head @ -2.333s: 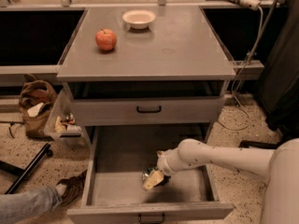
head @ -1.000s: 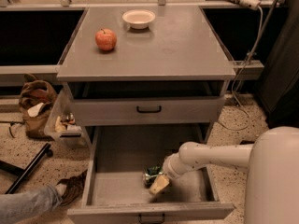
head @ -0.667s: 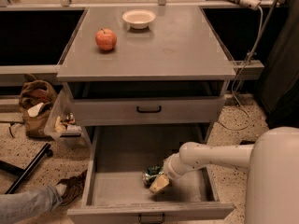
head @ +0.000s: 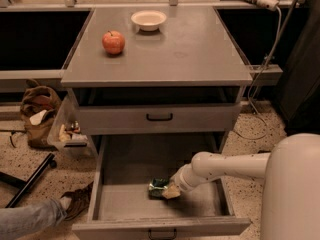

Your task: Pick green can from middle drawer and place on counter

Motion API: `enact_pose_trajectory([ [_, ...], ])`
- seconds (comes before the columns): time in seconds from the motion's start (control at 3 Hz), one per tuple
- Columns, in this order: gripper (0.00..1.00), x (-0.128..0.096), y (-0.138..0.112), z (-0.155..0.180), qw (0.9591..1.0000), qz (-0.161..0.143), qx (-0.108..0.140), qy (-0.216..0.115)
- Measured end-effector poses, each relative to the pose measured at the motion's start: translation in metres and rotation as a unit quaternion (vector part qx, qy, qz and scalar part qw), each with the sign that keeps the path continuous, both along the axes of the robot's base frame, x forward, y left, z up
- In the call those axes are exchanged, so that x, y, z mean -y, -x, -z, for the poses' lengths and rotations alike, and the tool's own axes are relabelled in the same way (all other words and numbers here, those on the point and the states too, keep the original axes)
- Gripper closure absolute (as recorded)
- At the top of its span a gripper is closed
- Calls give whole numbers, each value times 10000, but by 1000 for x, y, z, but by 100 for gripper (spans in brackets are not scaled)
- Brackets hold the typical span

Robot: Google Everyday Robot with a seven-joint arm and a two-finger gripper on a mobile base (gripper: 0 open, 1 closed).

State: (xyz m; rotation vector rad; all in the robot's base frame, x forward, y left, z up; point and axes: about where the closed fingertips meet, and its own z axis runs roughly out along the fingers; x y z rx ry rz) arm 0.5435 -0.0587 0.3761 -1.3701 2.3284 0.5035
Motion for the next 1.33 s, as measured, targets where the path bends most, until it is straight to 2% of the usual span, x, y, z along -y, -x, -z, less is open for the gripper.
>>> enact_pose_trajectory([
  [0.33,86,5,1,-39,9996,41,-119,236],
  [0.67,100,11,-20,-133,9998,50,96,188],
  [1.0,100,12,-23,-237,9992,-102,291,256],
  [1.33,100,12,-23,-237,9992,-102,291,256],
])
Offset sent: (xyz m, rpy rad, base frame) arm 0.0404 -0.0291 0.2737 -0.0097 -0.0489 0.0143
